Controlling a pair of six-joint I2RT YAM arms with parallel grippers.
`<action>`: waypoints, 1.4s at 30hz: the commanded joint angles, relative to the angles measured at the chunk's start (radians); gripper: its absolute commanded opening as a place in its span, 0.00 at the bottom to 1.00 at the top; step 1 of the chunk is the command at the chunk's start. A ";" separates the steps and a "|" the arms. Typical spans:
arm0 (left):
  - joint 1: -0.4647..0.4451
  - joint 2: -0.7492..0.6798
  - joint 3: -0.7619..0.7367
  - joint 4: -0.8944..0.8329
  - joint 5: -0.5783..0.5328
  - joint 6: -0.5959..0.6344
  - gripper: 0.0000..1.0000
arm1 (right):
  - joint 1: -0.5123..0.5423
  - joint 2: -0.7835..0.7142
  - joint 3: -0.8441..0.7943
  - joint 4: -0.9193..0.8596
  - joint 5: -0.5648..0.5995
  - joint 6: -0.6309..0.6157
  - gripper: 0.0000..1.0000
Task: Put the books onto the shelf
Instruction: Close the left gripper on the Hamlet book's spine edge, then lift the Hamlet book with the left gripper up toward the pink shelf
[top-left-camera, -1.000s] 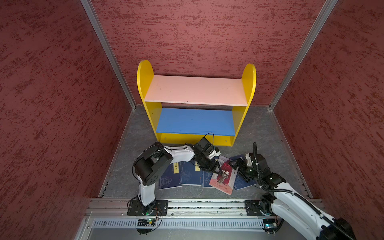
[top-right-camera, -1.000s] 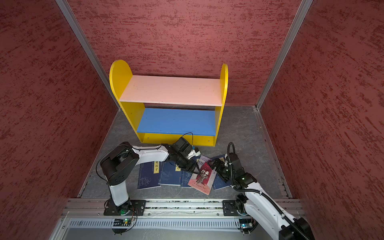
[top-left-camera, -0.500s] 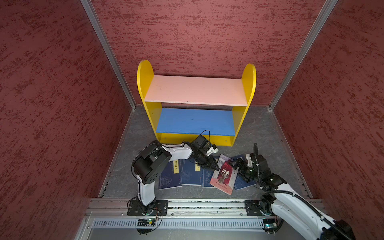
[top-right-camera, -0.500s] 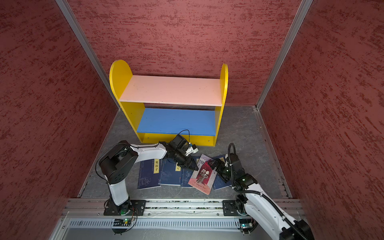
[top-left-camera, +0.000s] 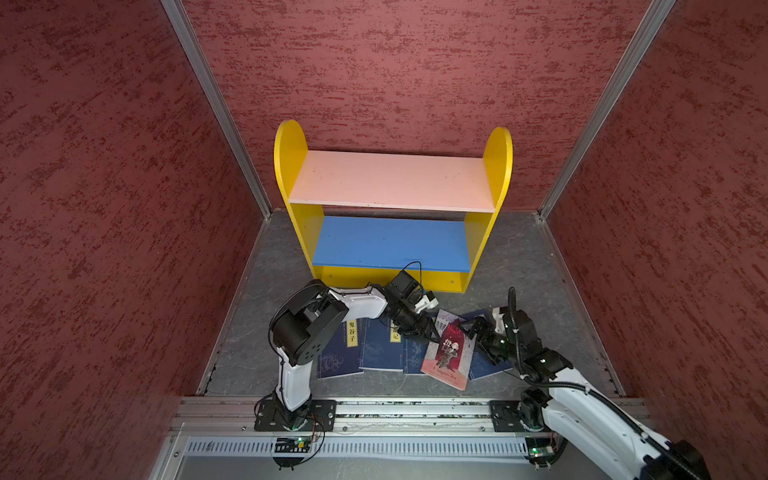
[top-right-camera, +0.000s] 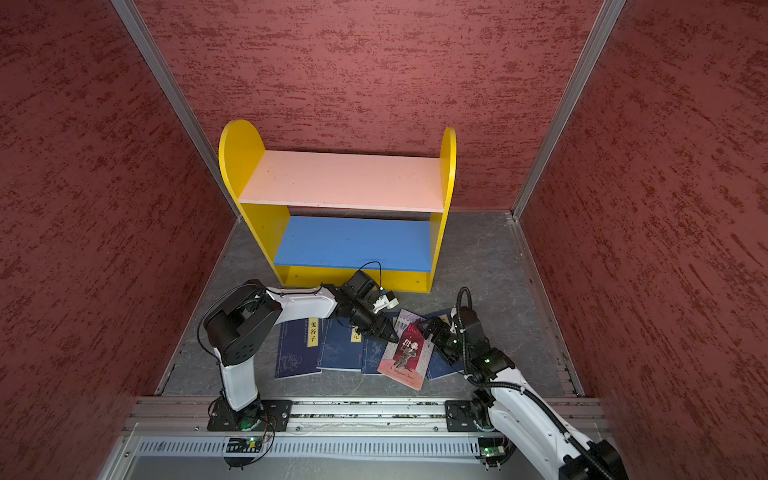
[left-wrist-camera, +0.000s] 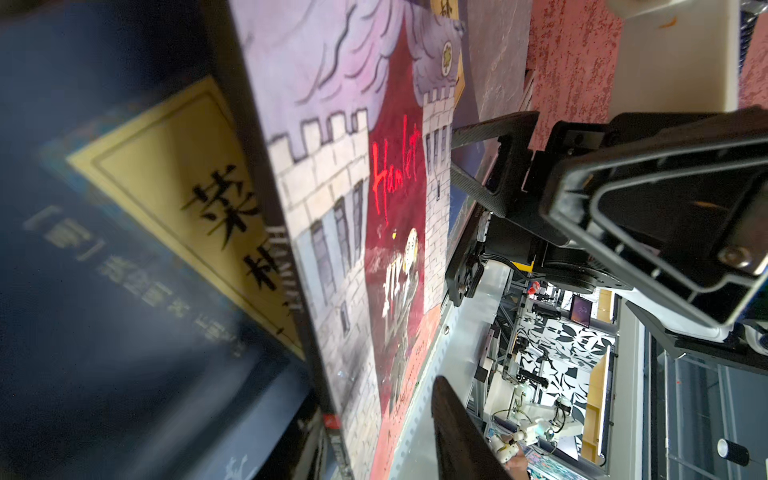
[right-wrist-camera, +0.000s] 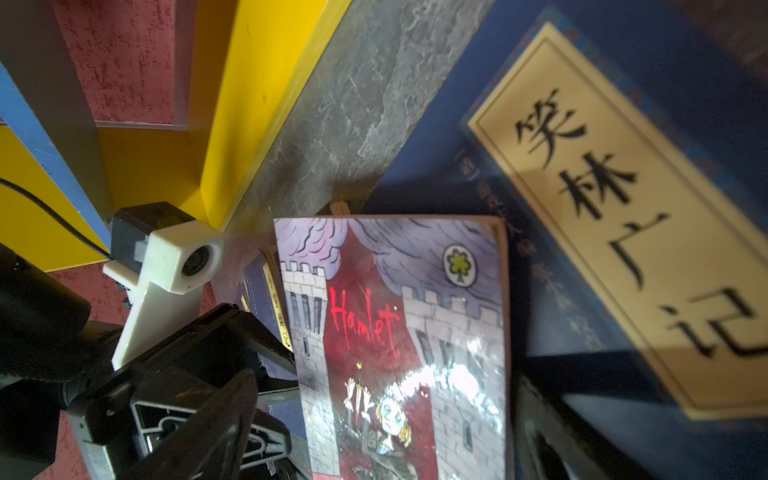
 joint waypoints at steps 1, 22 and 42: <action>-0.006 0.005 0.033 0.032 0.018 -0.003 0.36 | 0.012 0.006 -0.014 0.013 0.003 0.016 0.96; 0.000 -0.155 0.174 -0.361 -0.032 0.261 0.00 | 0.011 -0.164 0.189 -0.205 0.121 -0.051 0.99; 0.086 -0.531 0.508 -0.518 -0.109 0.333 0.00 | 0.010 -0.294 0.713 -0.342 0.168 -0.121 0.99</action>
